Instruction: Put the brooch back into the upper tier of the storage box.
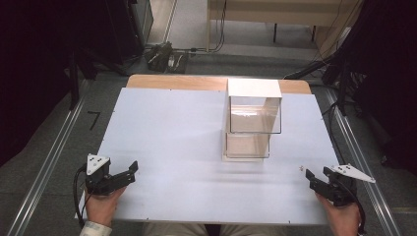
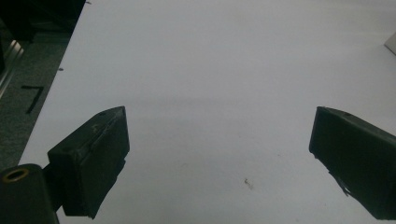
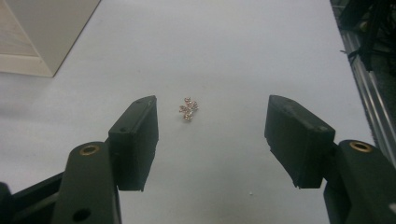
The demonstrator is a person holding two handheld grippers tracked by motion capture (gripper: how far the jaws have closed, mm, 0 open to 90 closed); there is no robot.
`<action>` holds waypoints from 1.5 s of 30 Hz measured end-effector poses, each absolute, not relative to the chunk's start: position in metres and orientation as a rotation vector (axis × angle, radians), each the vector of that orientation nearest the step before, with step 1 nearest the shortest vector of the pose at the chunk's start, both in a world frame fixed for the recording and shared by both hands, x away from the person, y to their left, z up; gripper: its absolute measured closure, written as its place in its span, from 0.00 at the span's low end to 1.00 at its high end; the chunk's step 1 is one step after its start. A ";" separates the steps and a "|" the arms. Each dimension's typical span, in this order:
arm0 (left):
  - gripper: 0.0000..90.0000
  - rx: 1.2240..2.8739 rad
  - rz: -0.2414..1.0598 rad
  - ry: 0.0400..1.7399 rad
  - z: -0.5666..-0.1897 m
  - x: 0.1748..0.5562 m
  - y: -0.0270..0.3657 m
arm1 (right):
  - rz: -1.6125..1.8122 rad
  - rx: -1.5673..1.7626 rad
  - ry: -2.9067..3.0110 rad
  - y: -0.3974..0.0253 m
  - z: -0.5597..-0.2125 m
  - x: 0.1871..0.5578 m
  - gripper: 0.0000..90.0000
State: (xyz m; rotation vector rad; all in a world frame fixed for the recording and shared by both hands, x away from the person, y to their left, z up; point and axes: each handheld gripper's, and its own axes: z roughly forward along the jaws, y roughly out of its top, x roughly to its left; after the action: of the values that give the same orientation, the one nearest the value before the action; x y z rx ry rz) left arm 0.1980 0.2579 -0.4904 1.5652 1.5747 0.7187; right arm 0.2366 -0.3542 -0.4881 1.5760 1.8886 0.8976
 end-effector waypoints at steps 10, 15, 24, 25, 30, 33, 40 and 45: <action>0.07 1.577 0.715 1.574 -0.491 0.198 0.257 | 0.893 1.560 1.901 -0.349 -0.490 0.243 0.36; 0.07 1.575 0.715 1.574 -0.491 0.198 0.257 | 0.890 1.541 1.903 -0.347 -0.490 0.244 0.34; 0.07 1.575 0.714 1.573 -0.491 0.198 0.257 | 0.881 1.529 1.912 -0.344 -0.491 0.246 0.36; 0.07 1.575 0.714 1.573 -0.491 0.198 0.257 | 0.879 1.526 1.911 -0.344 -0.491 0.246 0.36; 0.07 1.577 0.713 1.575 -0.491 0.198 0.257 | 0.869 1.518 1.922 -0.343 -0.493 0.248 0.41; 0.07 1.573 0.711 1.575 -0.491 0.199 0.257 | 0.862 1.508 1.933 -0.342 -0.495 0.250 0.44; 0.07 1.573 0.710 1.575 -0.491 0.199 0.257 | 0.869 1.521 1.944 -0.343 -0.499 0.255 0.53; 0.07 1.571 0.709 1.575 -0.491 0.199 0.257 | 0.864 1.523 1.962 -0.342 -0.502 0.260 0.59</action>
State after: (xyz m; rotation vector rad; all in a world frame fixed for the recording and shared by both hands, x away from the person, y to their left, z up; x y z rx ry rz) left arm 0.1987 0.2567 -0.4914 1.5708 1.5751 0.7093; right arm 0.2599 -0.3421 -0.5018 1.5226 1.9624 0.8639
